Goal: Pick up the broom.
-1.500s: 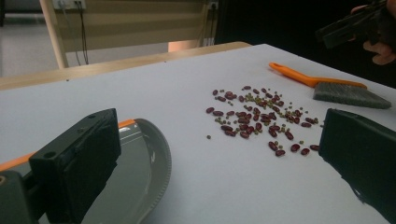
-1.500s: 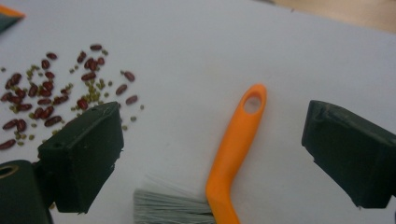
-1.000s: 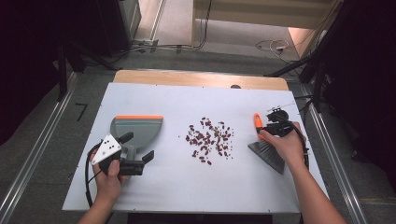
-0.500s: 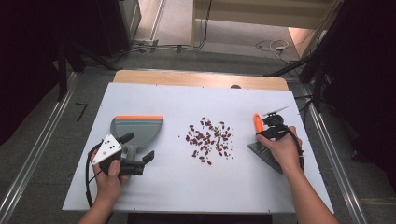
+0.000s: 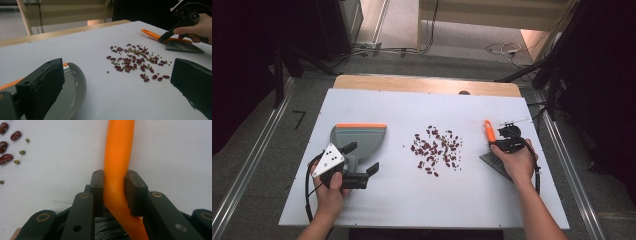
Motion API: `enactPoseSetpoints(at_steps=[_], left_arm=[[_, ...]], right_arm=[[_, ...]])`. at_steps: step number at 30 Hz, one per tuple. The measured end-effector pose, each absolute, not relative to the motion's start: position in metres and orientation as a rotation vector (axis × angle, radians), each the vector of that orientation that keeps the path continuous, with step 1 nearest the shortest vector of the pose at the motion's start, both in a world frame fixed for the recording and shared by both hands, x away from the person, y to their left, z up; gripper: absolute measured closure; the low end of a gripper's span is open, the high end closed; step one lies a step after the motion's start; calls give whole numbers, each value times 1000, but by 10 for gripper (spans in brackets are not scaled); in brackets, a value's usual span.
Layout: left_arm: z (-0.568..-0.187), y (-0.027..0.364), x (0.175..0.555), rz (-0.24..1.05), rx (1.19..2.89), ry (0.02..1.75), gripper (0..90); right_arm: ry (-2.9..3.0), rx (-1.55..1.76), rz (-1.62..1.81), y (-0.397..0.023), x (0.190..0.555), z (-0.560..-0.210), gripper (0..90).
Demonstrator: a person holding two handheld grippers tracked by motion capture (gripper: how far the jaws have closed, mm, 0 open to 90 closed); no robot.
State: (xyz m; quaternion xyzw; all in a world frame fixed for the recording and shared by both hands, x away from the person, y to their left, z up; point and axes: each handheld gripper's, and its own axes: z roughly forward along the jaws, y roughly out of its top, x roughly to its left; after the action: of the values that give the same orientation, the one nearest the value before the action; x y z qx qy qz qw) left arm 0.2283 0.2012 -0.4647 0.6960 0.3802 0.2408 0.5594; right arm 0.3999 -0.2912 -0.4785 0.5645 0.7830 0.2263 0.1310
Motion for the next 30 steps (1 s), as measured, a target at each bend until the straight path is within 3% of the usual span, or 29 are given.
enactPoseSetpoints(at_steps=[20,30], left_arm=[[-460,187,227,570,1656,848,0],[-456,177,226,564,1654,810,0]], right_arm=[[1888,1417,1347,-335,339,-455,697],[1758,1292,1511,-331,319,-436,698]])
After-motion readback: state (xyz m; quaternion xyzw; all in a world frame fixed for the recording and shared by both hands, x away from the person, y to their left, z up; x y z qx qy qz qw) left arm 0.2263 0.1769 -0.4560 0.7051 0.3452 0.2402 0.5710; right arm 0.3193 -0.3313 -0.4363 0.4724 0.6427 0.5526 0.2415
